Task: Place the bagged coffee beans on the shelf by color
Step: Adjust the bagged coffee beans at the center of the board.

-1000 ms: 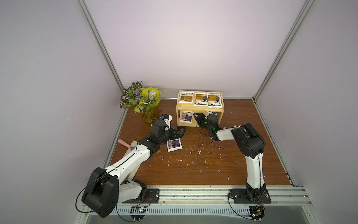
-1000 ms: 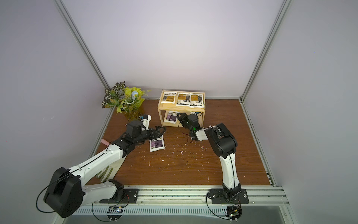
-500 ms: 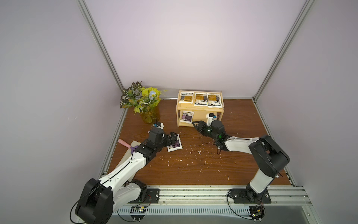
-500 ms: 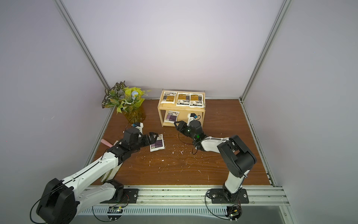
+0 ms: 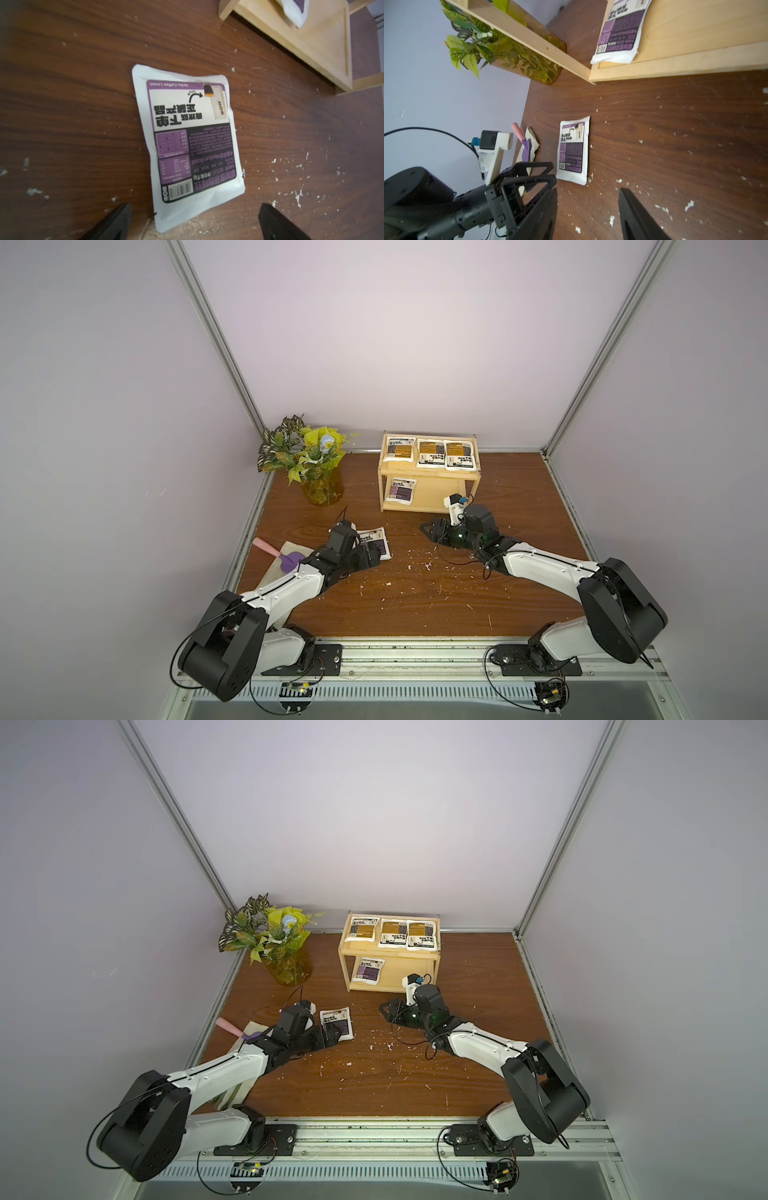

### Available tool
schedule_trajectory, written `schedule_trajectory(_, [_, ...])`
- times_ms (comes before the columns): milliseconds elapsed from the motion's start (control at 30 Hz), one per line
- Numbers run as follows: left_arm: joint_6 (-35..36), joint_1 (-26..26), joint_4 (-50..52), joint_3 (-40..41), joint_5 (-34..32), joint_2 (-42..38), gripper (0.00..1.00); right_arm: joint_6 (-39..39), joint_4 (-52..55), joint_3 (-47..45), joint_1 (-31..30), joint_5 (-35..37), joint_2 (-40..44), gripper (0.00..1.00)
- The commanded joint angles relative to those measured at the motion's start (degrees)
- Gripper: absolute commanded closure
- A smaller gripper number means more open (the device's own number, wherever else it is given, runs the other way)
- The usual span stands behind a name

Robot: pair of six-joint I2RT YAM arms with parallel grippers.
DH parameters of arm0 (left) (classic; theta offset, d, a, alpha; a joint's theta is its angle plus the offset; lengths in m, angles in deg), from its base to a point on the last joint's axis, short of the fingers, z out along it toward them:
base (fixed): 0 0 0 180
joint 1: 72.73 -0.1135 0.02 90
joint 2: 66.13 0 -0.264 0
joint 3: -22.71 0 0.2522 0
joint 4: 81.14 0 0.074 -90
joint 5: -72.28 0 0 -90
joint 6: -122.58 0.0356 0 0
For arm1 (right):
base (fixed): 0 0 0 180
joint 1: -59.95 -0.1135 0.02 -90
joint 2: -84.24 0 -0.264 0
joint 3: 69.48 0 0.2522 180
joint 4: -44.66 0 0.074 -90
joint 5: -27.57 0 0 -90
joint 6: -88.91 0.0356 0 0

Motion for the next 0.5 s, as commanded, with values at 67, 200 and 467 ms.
schedule_trajectory(67, [1.7, -0.7, -3.0, -2.2, 6.4, 4.6, 0.0, 0.1, -0.5, -0.9, -0.1, -3.3, 1.4, 0.46])
schedule_trajectory(200, [0.5, 0.1, -6.1, -3.0, 11.1, 5.9, 0.0, 0.6, -0.2, -1.2, -0.2, -3.8, 1.3, 0.46])
schedule_trajectory(467, [-0.1, 7.8, -6.3, -8.3, 13.8, 7.8, 0.0, 2.9, -1.1, -1.4, -0.1, -5.6, -1.2, 0.46])
